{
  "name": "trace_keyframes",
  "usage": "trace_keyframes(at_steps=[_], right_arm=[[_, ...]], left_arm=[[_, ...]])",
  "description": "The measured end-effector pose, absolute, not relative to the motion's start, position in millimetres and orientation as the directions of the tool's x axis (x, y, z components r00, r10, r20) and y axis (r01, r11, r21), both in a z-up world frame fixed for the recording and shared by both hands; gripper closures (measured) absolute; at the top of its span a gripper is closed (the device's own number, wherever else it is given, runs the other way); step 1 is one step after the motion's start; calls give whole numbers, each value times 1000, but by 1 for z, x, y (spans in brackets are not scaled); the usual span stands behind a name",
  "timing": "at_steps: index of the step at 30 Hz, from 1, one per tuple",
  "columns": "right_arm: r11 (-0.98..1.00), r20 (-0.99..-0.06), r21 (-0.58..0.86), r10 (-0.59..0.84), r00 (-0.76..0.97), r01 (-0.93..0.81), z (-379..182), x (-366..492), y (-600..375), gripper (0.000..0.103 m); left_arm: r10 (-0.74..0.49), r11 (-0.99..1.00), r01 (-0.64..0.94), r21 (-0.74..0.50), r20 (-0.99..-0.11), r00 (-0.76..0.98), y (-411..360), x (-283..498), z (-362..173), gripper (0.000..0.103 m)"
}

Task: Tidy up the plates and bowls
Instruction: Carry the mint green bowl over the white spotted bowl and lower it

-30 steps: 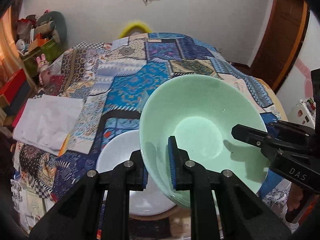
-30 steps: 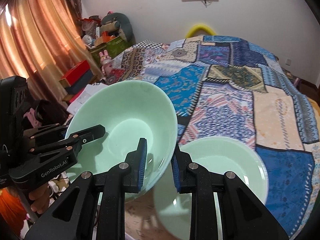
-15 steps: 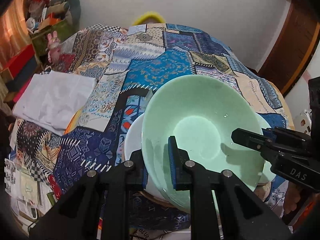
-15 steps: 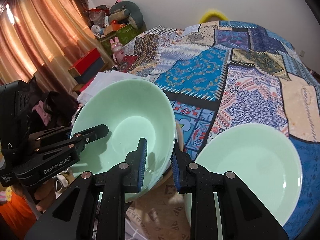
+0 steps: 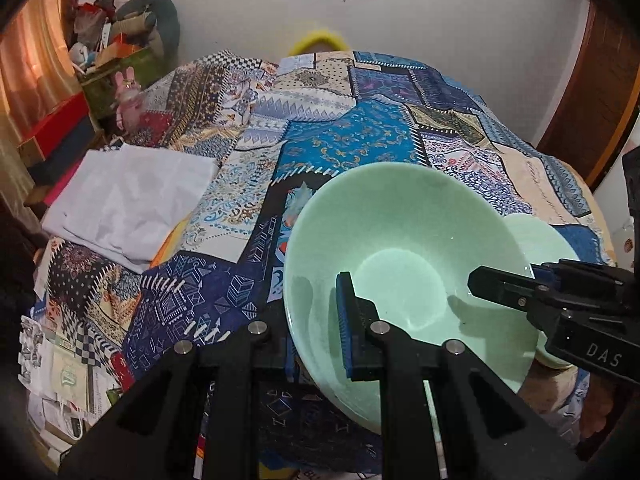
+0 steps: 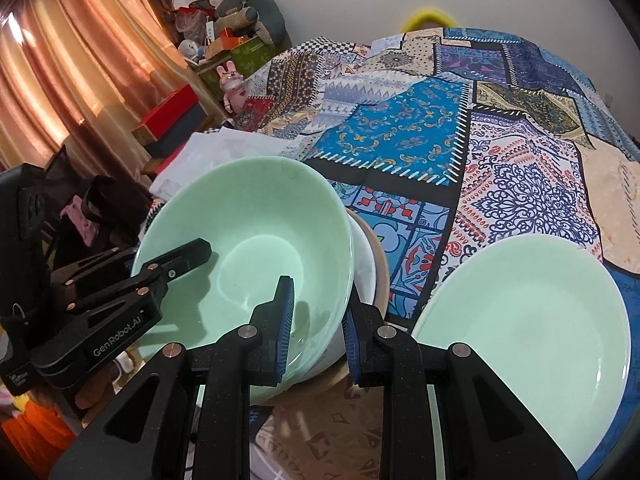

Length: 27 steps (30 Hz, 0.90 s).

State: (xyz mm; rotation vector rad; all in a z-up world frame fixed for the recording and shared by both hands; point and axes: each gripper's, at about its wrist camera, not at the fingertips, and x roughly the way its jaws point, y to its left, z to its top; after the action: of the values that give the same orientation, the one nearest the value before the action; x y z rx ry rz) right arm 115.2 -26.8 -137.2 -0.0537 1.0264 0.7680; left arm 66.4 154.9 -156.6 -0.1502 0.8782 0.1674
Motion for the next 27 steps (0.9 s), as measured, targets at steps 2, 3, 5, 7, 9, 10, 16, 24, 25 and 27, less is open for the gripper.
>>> trace_keyframes(at_steps=[2, 3, 5, 7, 9, 10, 16, 24, 25, 27], right_arm=[[748, -790, 300, 543, 286, -593, -139, 117, -28, 82], [752, -793, 298, 538, 286, -588, -141, 118, -29, 82], [753, -795, 298, 536, 285, -587, -144, 119, -30, 82], [752, -793, 293, 536, 288, -591, -144, 118, -30, 81], [754, -794, 278, 529, 300, -595, -143, 117, -28, 79], [755, -794, 267, 524, 307, -598, -143, 116, -28, 79], [761, -800, 248, 510, 316, -600, -143, 117, -29, 79], [761, -766, 218, 522, 376, -611, -123, 117, -36, 74], [762, -761, 212, 522, 385, -612, -121, 116, -37, 72], [765, -750, 190, 518, 412, -616, -115, 112, -37, 65]], left_arm=[[93, 978, -202, -47, -771, 630, 153, 67, -158, 86], [88, 979, -198, -47, -776, 624, 152, 69, -160, 86], [63, 979, -191, -67, -794, 605, 154, 72, -166, 86], [56, 979, -191, -74, -799, 599, 155, 74, -170, 87], [69, 981, -185, -56, -793, 605, 152, 72, -170, 87], [74, 981, -186, -51, -792, 606, 151, 72, -170, 87], [92, 982, -185, -26, -794, 601, 149, 74, -172, 87], [76, 981, -186, -46, -799, 596, 151, 75, -170, 86], [69, 981, -186, -54, -800, 596, 152, 76, -169, 85], [55, 979, -192, -74, -806, 589, 153, 76, -166, 83]])
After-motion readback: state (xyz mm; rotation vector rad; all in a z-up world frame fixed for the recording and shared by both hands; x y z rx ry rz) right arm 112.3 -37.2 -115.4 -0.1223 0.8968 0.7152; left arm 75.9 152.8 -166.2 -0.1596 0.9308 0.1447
